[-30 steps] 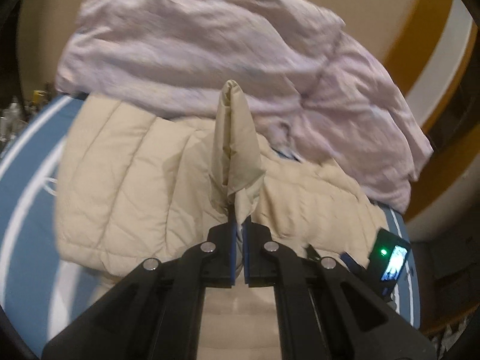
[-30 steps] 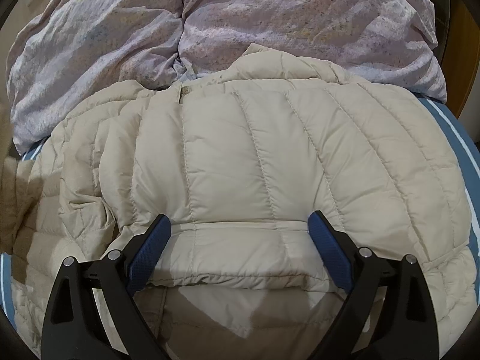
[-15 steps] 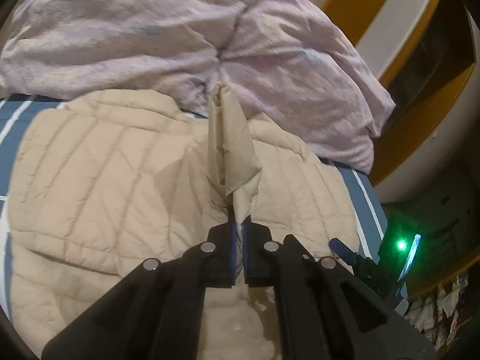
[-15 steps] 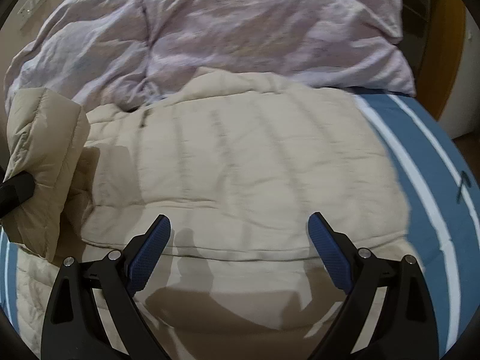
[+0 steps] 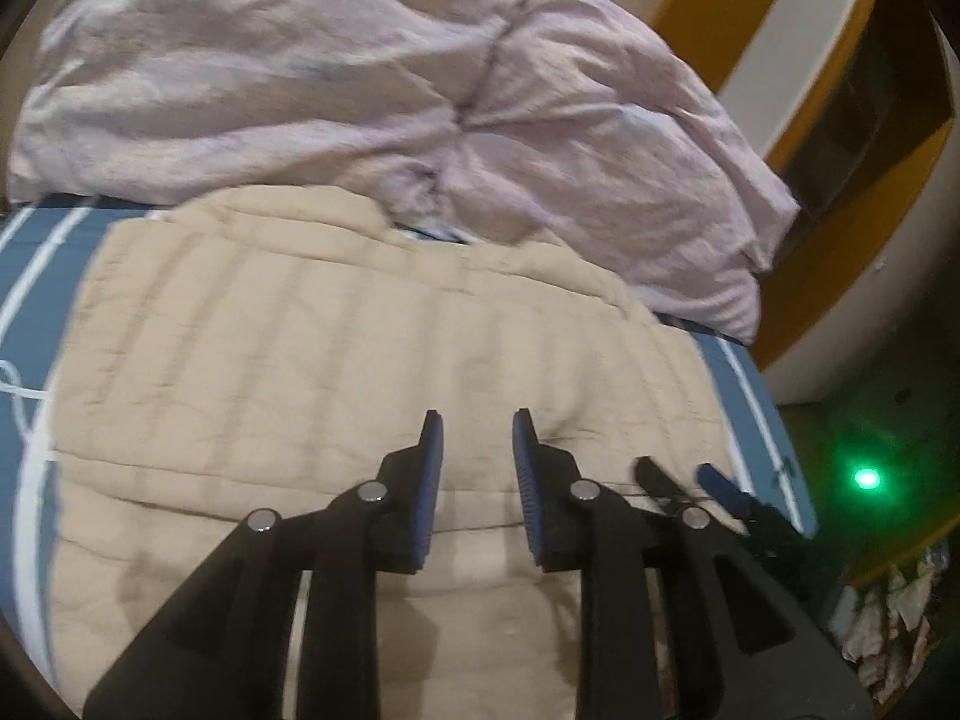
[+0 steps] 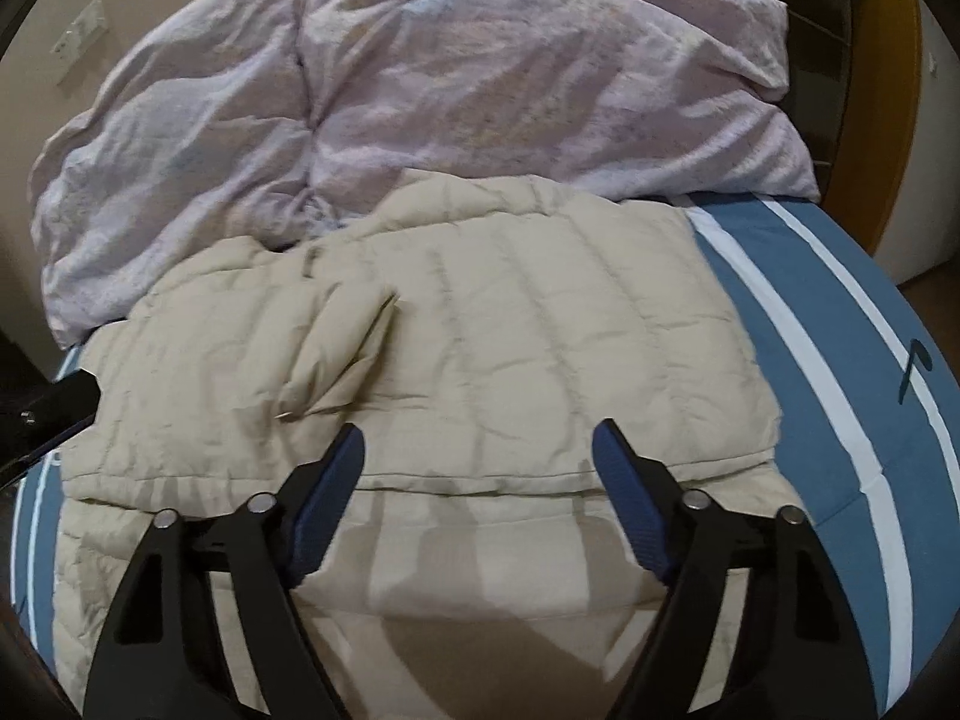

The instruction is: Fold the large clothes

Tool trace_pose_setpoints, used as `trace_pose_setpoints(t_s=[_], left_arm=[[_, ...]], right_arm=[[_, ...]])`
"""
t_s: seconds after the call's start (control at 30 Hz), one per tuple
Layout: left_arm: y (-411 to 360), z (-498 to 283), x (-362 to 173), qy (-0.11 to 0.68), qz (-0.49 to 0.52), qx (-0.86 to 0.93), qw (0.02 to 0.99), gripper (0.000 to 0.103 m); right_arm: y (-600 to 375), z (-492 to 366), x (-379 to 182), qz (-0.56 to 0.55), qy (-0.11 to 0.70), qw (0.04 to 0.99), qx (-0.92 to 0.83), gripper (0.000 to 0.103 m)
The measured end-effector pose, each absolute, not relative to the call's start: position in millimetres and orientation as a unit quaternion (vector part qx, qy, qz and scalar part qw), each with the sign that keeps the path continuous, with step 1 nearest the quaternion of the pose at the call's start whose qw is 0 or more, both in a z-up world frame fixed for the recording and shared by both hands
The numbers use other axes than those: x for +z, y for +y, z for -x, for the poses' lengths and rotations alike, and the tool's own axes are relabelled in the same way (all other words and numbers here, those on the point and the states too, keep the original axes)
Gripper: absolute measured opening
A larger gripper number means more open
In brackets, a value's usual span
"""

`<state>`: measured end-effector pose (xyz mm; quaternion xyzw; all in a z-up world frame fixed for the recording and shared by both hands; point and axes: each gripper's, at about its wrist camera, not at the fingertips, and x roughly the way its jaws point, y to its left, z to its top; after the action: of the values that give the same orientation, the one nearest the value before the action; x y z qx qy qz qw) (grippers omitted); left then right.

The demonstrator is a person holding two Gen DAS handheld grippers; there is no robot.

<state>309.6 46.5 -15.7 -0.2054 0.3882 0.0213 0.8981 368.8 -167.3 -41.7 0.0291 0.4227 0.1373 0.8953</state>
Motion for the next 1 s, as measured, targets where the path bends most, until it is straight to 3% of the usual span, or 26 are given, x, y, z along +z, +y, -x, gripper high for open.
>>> trace_pose_setpoints(t_s=[0.17, 0.77, 0.83, 0.93, 1.0], left_arm=[[77, -299, -28, 0.401, 0.204, 0.063, 0.891, 0.025], [100, -286, -61, 0.432, 0.185, 0.094, 0.877, 0.025], [102, -279, -58, 0.43, 0.18, 0.099, 0.879, 0.031], [108, -258, -53, 0.424, 0.173, 0.102, 0.883, 0.041], [112, -241, -51, 0.422, 0.168, 0.1, 0.885, 0.047]], right_arm=[[-146, -363, -38, -0.035, 0.427, 0.887, 0.171, 0.055], [-108, -376, -75, 0.037, 0.464, 0.875, 0.136, 0.054], [-115, -372, -70, 0.022, 0.468, 0.872, 0.144, 0.058], [-129, -364, -61, 0.0, 0.472, 0.868, 0.156, 0.078], [-146, -352, -53, -0.009, 0.466, 0.869, 0.165, 0.079]])
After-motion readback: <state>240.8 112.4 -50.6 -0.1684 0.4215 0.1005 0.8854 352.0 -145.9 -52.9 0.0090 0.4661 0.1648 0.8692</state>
